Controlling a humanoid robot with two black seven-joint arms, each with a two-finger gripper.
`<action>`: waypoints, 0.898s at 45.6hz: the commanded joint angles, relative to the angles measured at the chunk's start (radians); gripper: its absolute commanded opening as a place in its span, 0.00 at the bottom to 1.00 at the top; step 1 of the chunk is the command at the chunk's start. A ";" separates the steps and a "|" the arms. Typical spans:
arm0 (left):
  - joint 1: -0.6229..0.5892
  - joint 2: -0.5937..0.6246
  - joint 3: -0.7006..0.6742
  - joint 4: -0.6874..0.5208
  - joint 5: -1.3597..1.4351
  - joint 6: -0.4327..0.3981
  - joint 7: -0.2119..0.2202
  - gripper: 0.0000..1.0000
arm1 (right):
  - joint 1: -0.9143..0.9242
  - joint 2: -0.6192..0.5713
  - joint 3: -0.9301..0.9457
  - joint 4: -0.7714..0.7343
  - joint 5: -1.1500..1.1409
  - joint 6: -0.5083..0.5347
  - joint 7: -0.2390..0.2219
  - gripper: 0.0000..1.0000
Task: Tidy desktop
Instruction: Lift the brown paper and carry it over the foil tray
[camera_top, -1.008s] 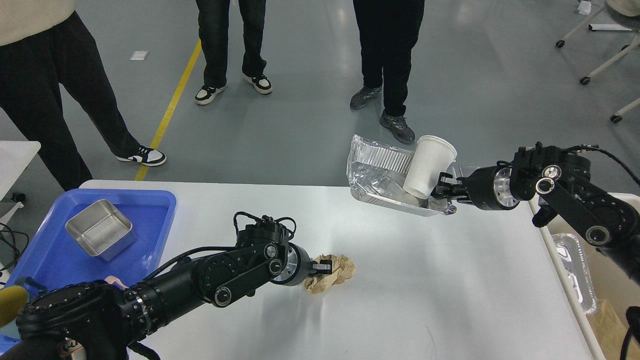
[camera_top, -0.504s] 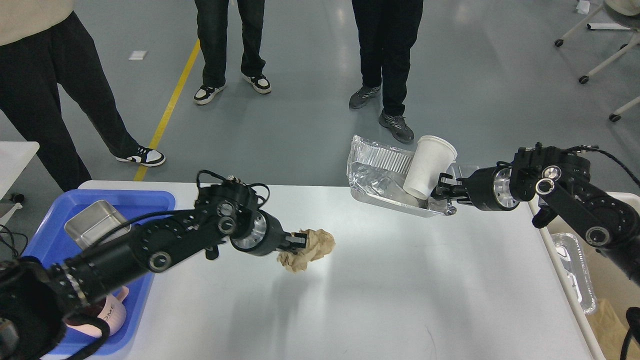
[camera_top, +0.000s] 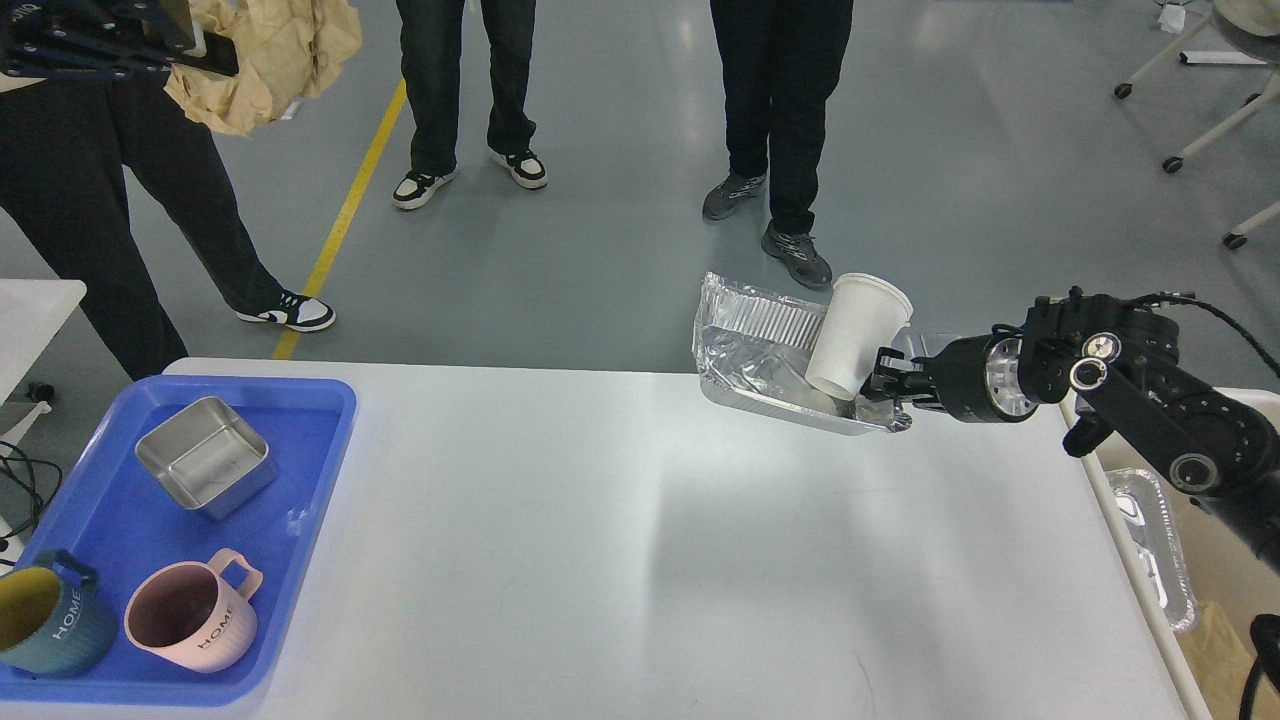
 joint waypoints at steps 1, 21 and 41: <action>-0.004 -0.016 0.000 0.001 -0.001 0.000 0.002 0.00 | 0.000 0.002 0.000 0.000 -0.002 0.000 -0.002 0.00; -0.047 -0.856 0.070 0.427 0.158 0.204 -0.006 0.00 | 0.004 0.002 0.000 0.003 -0.002 0.000 -0.003 0.00; 0.001 -1.277 0.138 0.860 0.313 0.291 -0.149 0.00 | 0.000 -0.001 0.000 0.008 -0.002 0.000 -0.003 0.00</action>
